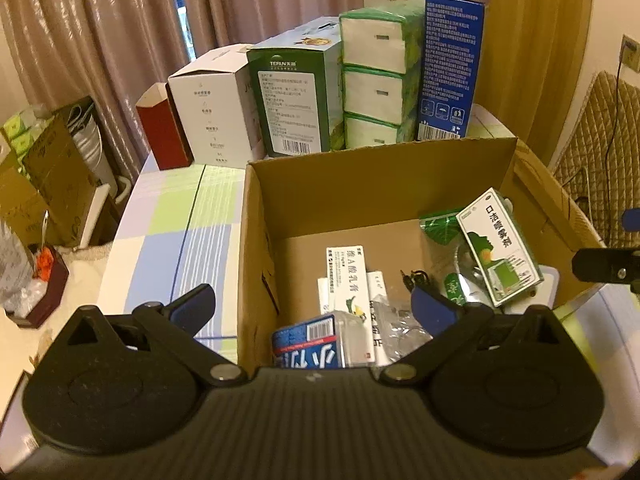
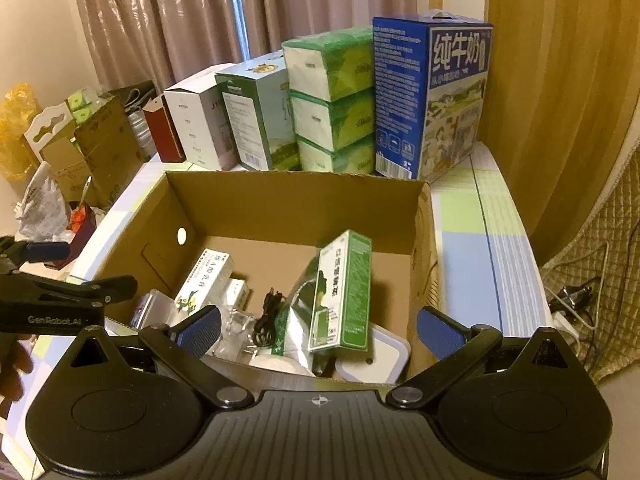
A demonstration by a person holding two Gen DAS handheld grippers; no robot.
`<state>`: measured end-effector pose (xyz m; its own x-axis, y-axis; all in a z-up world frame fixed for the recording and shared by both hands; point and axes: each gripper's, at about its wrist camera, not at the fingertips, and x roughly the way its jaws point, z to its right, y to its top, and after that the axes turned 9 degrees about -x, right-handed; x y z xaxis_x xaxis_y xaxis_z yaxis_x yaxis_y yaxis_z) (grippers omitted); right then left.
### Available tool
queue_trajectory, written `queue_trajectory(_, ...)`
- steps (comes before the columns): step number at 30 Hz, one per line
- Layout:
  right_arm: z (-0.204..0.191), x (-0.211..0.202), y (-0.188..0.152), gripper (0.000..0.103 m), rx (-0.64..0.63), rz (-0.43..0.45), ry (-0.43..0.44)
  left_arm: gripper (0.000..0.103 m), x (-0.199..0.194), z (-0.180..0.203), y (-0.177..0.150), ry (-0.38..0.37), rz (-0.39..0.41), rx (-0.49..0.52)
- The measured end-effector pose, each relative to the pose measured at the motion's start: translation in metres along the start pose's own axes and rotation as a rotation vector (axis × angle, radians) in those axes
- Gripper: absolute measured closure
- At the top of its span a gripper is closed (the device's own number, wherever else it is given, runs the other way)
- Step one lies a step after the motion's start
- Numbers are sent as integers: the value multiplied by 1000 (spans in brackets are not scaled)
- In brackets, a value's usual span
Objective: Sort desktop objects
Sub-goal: 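Withdraw both tools from the box back over the table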
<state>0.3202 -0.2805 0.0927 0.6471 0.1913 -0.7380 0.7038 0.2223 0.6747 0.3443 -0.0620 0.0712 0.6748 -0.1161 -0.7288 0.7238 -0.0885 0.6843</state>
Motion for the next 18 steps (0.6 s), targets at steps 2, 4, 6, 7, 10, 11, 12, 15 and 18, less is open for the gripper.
queue_trajectory(2,1,-3,-1,2,8,-8,-7,1,-4,-1,-2,-6,-14,-18)
queue_trajectory(4,2,-7,-2,2,15,-10,-8,1,-8,-2,-5,-4,-27,-49)
queue_trajectory(6,2,-11,-4,2,17,-12,-8,1,-13,-4,-8,-16,-35,-67)
queue_trajectory(7,1,-14,-6,2,17,-13,-8,1,-16,-4,-10,-18,-36,-70)
queue_trajectory(10,0,-23,-13,2,20,-11,-13,1,-26,-1,-18,3,-21,-54)
queue_trajectory(11,0,-26,-15,2,21,-11,-16,1,-30,0,-21,9,-18,-48)
queue_trajectory(12,0,-29,-18,2,23,-13,-16,1,-33,1,-24,9,-17,-44)
queue_trajectory(15,-1,-38,-25,2,25,-17,-18,1,-46,2,-31,-2,-14,-49)
queue_trajectory(18,-5,-49,-33,2,20,-17,-25,1,-60,4,-37,-12,-5,-53)
